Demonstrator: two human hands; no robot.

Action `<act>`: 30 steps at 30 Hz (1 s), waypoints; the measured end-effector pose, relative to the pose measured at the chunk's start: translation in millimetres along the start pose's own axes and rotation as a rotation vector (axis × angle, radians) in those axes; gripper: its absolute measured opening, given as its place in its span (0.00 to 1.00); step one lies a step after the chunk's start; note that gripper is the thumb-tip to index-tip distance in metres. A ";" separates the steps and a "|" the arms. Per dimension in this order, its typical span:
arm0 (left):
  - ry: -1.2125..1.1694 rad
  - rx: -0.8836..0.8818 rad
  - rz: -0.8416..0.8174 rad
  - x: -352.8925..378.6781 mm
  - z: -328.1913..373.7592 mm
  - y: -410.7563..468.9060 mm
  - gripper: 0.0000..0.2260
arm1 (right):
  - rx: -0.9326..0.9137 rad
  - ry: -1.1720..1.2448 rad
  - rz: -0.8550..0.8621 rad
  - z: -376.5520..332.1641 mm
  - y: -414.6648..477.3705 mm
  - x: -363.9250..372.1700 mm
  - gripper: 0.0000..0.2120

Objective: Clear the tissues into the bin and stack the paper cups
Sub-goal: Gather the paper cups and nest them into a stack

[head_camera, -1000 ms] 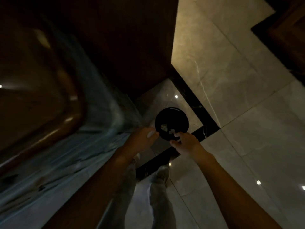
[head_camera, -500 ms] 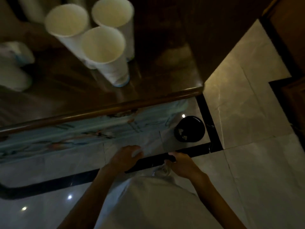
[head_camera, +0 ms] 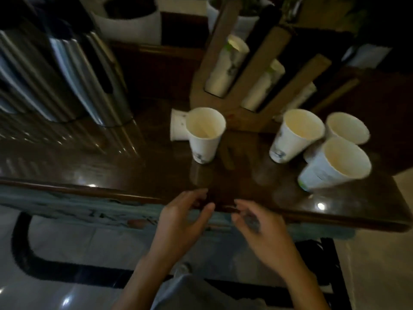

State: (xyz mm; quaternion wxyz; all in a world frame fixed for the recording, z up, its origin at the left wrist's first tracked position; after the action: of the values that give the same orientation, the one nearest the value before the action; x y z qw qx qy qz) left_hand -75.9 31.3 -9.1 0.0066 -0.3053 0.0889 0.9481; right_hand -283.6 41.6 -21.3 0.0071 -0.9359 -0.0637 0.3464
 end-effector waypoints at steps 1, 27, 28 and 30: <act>-0.041 0.008 0.058 -14.5 2.0 11.1 0.17 | -0.033 0.008 0.056 -16.3 14.1 -2.3 0.17; -0.116 -0.078 0.310 -65.0 -6.6 64.1 0.40 | -0.146 -0.403 -0.392 -101.0 236.3 54.7 0.50; -0.114 -0.080 0.301 -63.8 -6.9 64.2 0.41 | -0.185 -0.419 -0.361 -100.1 230.9 53.3 0.50; -0.119 -0.089 0.284 -61.2 -6.6 65.3 0.42 | -0.309 -0.444 -0.287 -96.1 213.9 40.9 0.49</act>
State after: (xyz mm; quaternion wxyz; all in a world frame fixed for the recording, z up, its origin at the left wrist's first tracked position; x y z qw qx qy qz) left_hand -26.7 -31.5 31.9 -0.1357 -0.2330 0.0887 0.9589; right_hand -166.0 -162.5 13.0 -0.1006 -0.8089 -0.2470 0.5240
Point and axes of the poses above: each hand's wrist, its own y-axis towards the middle knuckle, its own x-axis out of the palm, z = x × y, the point moved 5 cm from there along y, towards the middle knuckle, and after that the axes turned 1 degree about -x, right-handed, at the moved point
